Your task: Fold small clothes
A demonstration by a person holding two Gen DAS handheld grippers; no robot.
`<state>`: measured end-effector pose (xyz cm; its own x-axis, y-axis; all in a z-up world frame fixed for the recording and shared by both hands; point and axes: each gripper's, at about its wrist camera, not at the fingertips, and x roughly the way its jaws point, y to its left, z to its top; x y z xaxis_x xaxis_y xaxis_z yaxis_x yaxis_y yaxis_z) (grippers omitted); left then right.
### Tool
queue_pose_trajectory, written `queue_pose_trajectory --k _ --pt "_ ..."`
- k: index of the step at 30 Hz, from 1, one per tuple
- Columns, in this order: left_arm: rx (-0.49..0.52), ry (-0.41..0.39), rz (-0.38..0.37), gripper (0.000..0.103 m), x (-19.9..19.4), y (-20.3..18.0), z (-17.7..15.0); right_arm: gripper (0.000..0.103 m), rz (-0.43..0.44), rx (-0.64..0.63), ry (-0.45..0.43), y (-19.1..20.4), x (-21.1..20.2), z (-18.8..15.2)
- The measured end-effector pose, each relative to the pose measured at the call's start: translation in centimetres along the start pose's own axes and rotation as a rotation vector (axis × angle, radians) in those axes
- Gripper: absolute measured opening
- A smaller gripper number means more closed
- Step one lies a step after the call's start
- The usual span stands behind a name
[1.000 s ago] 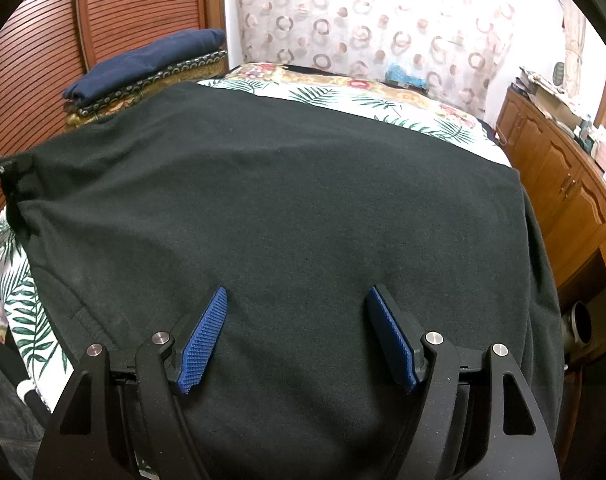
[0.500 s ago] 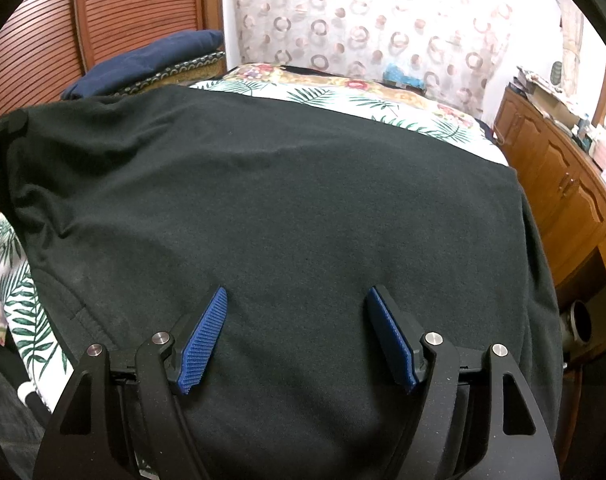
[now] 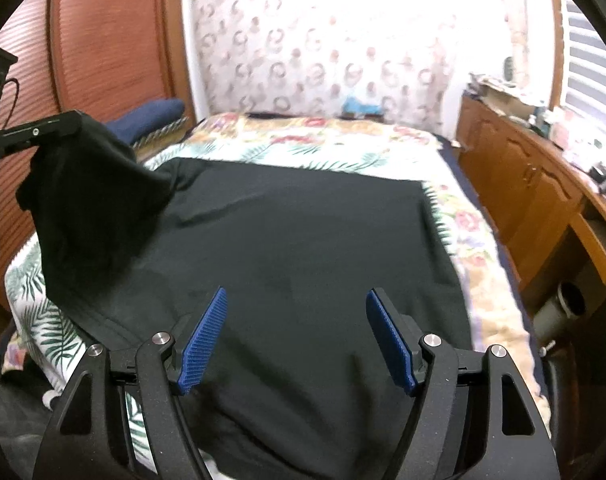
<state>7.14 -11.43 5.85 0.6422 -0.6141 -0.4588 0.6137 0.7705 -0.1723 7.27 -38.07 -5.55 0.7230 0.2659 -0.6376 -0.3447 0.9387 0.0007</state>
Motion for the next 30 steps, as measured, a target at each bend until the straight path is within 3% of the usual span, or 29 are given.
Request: queue_pose_trajectory --k 9,13,23,30 --pt "0.056 0.008 -0.15 0.004 1.2 -5.0 2.7 0.074 -0.048 0.067 -0.063 -2.8 -3.6 -0.3" --pt "0.07 0.04 -0.085 0.018 1.7 -5.4 1.8 0.074 -0.047 0.077 -0.058 -3.1 -3.7 -0.6" --pt "0.003 0.091 0.031 0.052 1.7 -1.4 -1.1 0.074 0.003 0.058 -0.014 -1.8 -1.8 -1.1" --pt "-0.026 0.11 0.107 0.053 0.9 1.1 -3.7 0.074 0.076 0.01 0.039 1.0 0.7 -1.7"
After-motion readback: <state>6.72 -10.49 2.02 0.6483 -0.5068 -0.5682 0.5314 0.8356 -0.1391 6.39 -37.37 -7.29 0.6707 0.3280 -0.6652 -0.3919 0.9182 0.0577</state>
